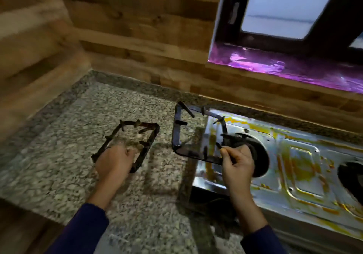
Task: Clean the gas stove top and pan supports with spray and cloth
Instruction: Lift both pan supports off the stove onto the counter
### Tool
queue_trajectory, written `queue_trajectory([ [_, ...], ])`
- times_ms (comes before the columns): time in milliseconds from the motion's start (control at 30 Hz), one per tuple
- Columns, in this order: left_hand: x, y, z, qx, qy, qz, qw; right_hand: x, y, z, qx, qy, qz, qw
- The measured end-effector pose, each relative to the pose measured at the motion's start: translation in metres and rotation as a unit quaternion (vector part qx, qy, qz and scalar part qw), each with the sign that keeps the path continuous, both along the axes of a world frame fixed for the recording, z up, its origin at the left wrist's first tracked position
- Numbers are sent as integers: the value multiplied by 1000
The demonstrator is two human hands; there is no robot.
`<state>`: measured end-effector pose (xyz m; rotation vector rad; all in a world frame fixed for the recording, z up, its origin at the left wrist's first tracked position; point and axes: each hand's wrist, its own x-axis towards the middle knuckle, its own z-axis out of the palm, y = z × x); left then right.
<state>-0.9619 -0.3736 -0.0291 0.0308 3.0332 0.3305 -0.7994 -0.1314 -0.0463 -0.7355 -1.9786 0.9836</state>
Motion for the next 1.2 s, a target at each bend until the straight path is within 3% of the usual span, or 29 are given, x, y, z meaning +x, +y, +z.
queue_trajectory([
  [167,-20,-39,-24,-27,-18,40,999,-50,-57,-7,51,-75,40,995],
  [433,-44,-72,-71,-21,-46,36,998,-83,-92,-41,112,-246,102,957],
  [867,-48,-74,-93,-22,-64,18,998,-81,-125,-89,16,-297,108,949],
  [1067,-44,-73,-77,-53,-112,15,992,-72,-126,-80,21,-398,147,905],
  [1200,-30,-49,-45,-101,-89,-7,991,-57,-126,-41,-32,-343,191,919],
])
